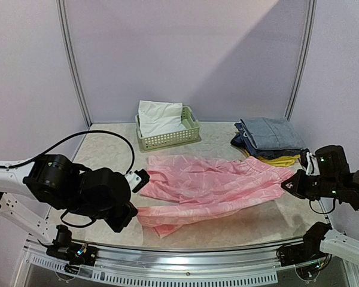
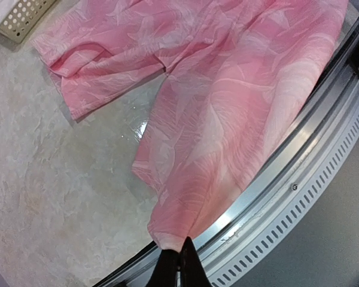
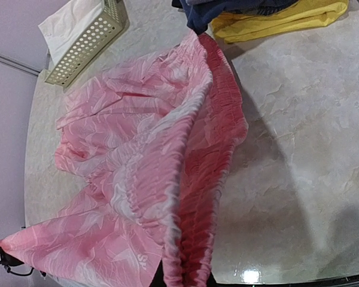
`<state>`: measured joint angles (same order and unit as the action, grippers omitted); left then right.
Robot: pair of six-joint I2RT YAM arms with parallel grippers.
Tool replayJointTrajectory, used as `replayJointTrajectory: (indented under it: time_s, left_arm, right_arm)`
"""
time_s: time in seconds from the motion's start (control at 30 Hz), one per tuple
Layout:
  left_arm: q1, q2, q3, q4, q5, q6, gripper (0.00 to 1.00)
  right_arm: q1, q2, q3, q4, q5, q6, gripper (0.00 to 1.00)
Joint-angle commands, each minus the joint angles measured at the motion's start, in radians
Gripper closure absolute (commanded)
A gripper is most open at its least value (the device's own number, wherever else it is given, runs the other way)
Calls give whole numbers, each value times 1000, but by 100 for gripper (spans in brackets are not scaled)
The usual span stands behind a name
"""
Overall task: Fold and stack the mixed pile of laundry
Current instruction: Pick up the flattened shorts from the center of the board, then fold the flattened shorts at the center of the board.
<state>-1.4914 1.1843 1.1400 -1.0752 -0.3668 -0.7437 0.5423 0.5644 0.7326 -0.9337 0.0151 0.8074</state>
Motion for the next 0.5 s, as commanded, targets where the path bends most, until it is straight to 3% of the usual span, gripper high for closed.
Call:
replayJointTrajectory:
  time_s: [0.0,0.2,0.47]
  left_arm:
    - [15,19,24,-32,-62,39,100]
    - [76,29,100,-26,-136,88,100]
    - [278,81,149,19,-85,197,100]
  right_arm:
    - [-5,62,-7,49,72,-10,100]
    - [-5,70,51,104,188,-6,100]
    - [-5,269,176,110,324,-54,100]
